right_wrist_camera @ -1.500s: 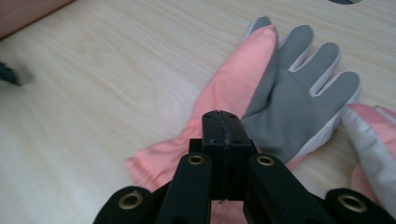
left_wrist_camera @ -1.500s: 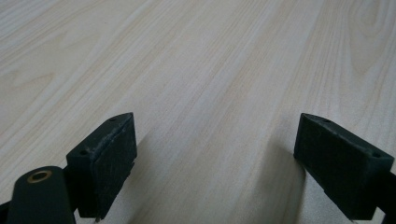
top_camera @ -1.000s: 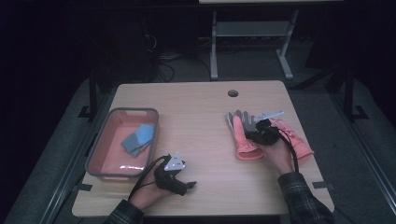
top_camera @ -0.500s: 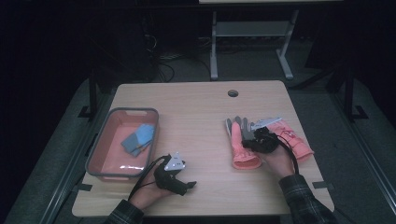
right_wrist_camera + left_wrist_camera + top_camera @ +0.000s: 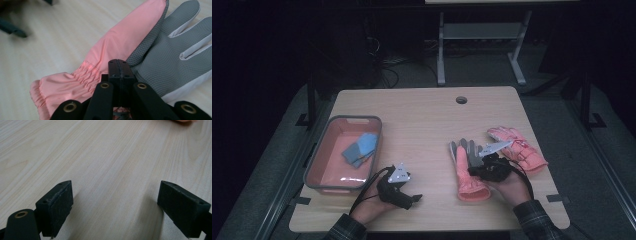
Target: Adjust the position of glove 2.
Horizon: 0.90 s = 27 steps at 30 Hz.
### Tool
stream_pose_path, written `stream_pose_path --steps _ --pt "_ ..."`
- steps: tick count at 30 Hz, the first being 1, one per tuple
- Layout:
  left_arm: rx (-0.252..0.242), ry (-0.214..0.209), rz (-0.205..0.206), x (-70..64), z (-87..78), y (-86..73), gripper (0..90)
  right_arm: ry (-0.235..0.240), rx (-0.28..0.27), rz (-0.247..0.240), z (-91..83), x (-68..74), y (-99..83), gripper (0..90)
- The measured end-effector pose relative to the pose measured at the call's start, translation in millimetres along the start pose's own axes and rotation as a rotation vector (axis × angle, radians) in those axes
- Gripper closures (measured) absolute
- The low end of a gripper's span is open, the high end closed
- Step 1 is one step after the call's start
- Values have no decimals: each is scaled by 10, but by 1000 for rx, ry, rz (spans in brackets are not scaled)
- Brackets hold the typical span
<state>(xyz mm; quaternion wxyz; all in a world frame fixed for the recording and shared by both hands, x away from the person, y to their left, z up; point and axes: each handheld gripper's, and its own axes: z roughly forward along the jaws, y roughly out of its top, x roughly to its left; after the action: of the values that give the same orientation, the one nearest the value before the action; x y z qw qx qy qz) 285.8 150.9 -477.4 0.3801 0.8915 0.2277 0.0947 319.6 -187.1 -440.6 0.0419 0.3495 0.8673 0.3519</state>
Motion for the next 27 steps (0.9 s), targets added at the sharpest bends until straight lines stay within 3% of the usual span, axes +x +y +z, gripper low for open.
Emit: stream_pose_path --steps 4,8,11,15,20,27 --pt "0 0 0 0 1 0 124 33 5 -12 -40 135 -78 898" --pt "2 -2 0 1 1 5 124 16 -41 -23 -130 155 -59 898" --pt "0 -1 4 6 6 8 124 -37 -76 3 -194 24 21 898" --pt "0 -3 -1 2 9 9 124 -103 -61 38 -155 -179 85 898" --pt "0 -3 -1 3 9 10 124 -125 -36 64 -78 -308 42 898" --pt "2 -4 0 4 11 13 124 -128 -4 62 47 -331 44 897"
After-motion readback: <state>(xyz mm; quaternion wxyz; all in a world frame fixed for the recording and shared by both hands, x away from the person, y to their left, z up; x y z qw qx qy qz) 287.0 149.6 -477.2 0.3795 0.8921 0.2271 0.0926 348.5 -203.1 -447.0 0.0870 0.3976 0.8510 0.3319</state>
